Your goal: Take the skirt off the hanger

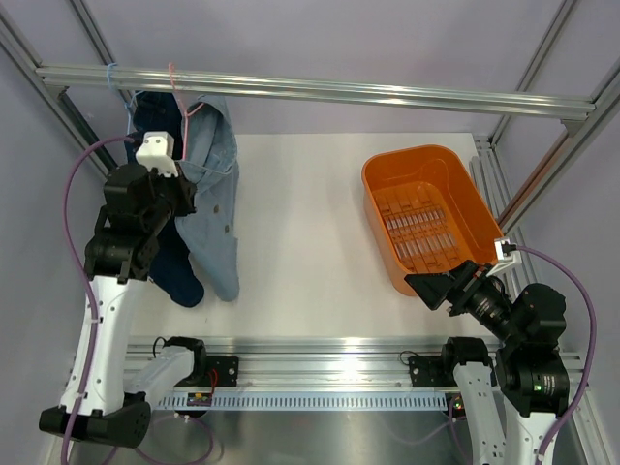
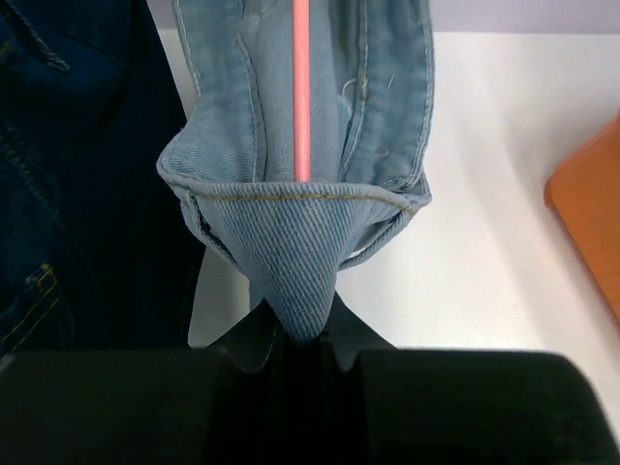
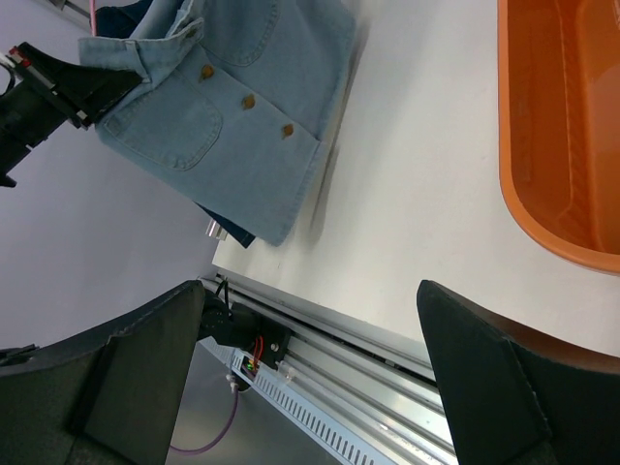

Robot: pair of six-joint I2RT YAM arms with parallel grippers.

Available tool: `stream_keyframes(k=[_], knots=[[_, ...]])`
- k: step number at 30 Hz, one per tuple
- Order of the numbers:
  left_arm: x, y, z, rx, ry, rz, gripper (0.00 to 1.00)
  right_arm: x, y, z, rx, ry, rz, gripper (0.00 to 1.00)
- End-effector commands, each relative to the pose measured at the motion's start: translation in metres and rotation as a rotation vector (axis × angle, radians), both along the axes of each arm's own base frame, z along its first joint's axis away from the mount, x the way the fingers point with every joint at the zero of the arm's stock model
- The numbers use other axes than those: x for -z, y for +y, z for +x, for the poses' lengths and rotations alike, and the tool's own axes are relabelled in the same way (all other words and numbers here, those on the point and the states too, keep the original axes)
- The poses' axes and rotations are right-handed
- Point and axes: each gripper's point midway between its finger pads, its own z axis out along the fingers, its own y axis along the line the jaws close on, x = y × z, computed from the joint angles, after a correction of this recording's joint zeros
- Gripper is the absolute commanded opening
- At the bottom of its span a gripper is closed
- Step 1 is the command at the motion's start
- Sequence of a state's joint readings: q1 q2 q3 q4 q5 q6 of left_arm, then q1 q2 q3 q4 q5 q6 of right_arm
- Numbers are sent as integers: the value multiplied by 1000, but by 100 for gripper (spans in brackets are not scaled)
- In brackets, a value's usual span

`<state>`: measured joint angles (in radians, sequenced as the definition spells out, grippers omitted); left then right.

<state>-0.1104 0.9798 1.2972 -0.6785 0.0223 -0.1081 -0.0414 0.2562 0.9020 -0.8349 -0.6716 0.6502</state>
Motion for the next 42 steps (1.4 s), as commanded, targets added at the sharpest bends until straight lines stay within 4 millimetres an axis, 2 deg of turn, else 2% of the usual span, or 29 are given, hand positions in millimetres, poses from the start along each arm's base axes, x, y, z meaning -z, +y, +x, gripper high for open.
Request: stream_keyframes(k=[1, 7, 9, 13, 15, 16, 18, 19, 20, 21, 22, 26, 27, 28, 29, 30, 31, 32, 33, 34, 36, 37, 38, 39, 42], knots=[[-93, -5, -10, 27, -331, -62, 0, -6, -2, 4, 7, -31, -14, 99], [-125, -11, -29, 57, -432, -112, 0, -7, -1, 5, 5, -29, -14, 99], [-124, -15, -27, 78, -413, -123, 0, -6, -1, 5, 3, -27, -15, 99], [-112, -23, -47, 111, -342, -175, 0, -9, 1, 2, -23, -41, -22, 100], [-93, -32, -65, 160, -277, -212, 0, -14, 2, 3, -30, -54, -30, 100], [-74, -44, -70, 208, -210, -262, 0, -18, 3, 5, -41, -59, -31, 99], [-46, -55, -86, 247, -86, -315, 0, -29, 5, 7, -58, -76, -24, 99], [-41, -65, -101, 298, -55, -364, 0, -33, 7, 13, -79, -58, -19, 99], [-25, -71, -107, 321, -8, -394, 0, -43, 8, 15, -90, -72, -20, 100], [-25, -76, -117, 341, 1, -441, 0, -48, 9, 17, -103, -71, -21, 99], [-32, -83, -136, 399, -28, -472, 0, -49, 9, 27, -110, -47, -20, 99], [-40, -96, -168, 484, -12, -560, 0, -74, 11, 44, -131, -71, -30, 97], [-39, -98, -171, 494, -2, -571, 0, -78, 11, 48, -127, -72, -33, 96], [-38, -100, -173, 507, 9, -581, 0, -80, 20, 52, -171, -57, -32, 96], [-36, -101, -172, 514, 22, -586, 0, -90, 25, 52, -185, -73, -36, 96], [-32, -103, -171, 517, 45, -602, 0, -91, 25, 62, -148, -71, -55, 96], [-32, -109, -174, 556, 66, -618, 0, -86, 47, 59, -237, -35, -72, 96], [-34, -113, -172, 586, 69, -629, 0, -96, 55, 58, -256, -55, -89, 96], [-34, -117, -172, 609, 87, -644, 0, -95, 61, 65, -236, -50, -117, 96], [-37, -120, -174, 633, 93, -642, 0, -88, 84, 60, -317, -17, -146, 98], [-32, -126, -174, 671, 146, -618, 0, -99, 93, 64, -302, -38, -162, 99], [-39, -127, -176, 686, 142, -601, 0, -101, 101, 66, -313, -42, -159, 99], [-32, -131, -183, 711, 198, -588, 0, -106, 108, 62, -334, -53, -147, 99], [-28, -134, -181, 723, 227, -564, 0, -109, 110, 63, -334, -63, -141, 99], [-22, -140, -196, 777, 275, -545, 0, -117, 126, 63, -375, -74, -128, 91]])
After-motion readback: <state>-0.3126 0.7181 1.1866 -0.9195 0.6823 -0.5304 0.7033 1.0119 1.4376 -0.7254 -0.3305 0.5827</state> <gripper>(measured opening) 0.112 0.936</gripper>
